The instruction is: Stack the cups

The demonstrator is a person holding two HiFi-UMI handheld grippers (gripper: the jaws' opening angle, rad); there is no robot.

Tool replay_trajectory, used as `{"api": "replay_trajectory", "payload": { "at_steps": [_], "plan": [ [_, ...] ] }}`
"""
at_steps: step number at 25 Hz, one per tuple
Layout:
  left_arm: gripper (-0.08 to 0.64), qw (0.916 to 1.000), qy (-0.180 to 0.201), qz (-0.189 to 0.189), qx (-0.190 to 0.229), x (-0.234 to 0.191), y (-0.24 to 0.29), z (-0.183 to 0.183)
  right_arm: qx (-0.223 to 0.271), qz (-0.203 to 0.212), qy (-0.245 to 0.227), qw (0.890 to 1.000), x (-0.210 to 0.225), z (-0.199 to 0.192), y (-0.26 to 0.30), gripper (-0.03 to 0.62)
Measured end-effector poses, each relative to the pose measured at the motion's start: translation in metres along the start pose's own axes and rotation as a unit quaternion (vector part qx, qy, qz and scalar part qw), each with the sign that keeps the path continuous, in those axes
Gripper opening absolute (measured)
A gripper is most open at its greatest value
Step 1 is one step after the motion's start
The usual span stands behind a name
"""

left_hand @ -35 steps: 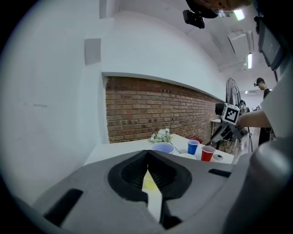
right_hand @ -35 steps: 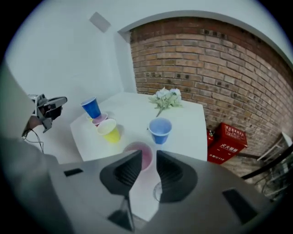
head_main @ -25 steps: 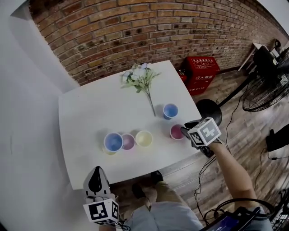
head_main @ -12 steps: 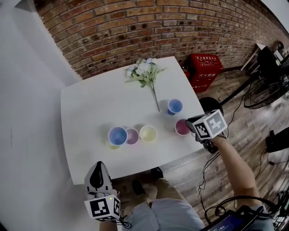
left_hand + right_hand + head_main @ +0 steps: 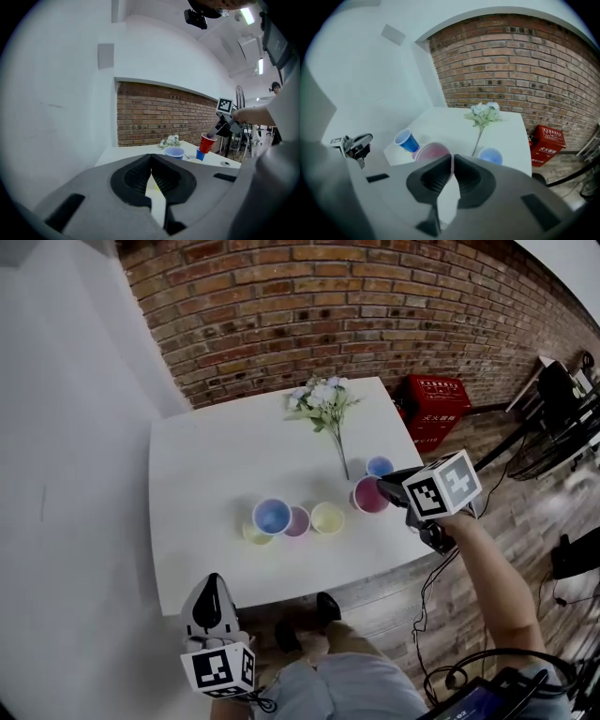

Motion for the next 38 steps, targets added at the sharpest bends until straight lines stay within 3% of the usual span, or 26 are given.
{"api": "replay_trajectory", "payload": {
  "at_steps": [11,38],
  "plan": [
    [0.009,0.9991,-0.017,0.038,0.007,-0.030,-0.033,-0.004,-0.021,0.097,0.007,0.995,-0.060,0.032,0.035,0.026],
    [0.009,0.9979,-0.028,0.058,-0.006,-0.049,-0.047,-0.014,-0.082,0.094,-0.004,0.992,-0.072,0.023,0.075,0.034]
  ]
}}
Point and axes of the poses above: the fingertips, and each gripper's own axes: y forward along the fingers, x to its right, z out of its top, the point moved 9 cm from there along -y, backward along the fingers, and after that the axes turned 1 degree about y, right-handed, at the moved point
